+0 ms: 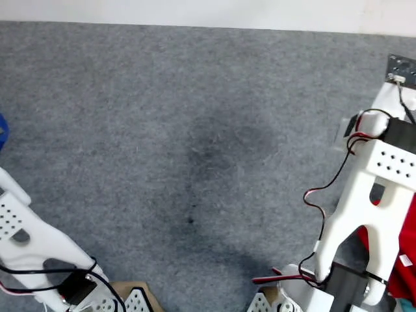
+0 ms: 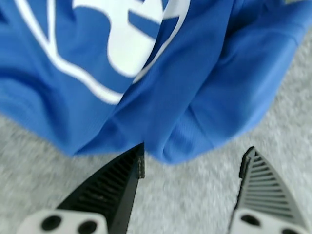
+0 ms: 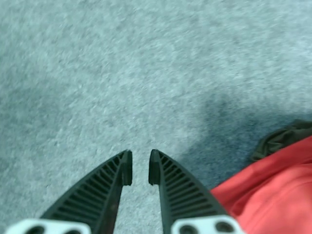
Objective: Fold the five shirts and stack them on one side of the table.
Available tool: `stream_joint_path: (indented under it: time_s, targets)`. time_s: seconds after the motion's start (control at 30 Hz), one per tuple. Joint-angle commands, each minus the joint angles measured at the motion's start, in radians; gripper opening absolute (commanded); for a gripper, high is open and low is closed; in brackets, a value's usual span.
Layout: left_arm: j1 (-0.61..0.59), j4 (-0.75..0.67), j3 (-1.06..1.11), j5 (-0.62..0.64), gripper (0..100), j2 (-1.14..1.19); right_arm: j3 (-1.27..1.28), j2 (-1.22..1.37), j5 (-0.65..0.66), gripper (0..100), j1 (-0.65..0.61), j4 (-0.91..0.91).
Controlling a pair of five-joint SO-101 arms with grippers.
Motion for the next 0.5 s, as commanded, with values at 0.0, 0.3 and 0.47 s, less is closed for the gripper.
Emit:
stream_joint_path:
  time_s: [0.0, 0.3, 0.47]
  targets:
    - [0.007, 0.002, -0.24, 0.014, 32, 0.137, 0.008, -0.007, -0.012, 7.6, -0.044, -0.004]
    - [0.093, 0.009, -0.473, 0.015, 4, 0.351, 0.073, -0.007, -0.012, 7.6, -0.097, -0.002]
    - [0.196, 0.094, -0.539, 0.015, 1, 0.352, 0.116, -0.007, -0.012, 7.6, -0.099, -0.004]
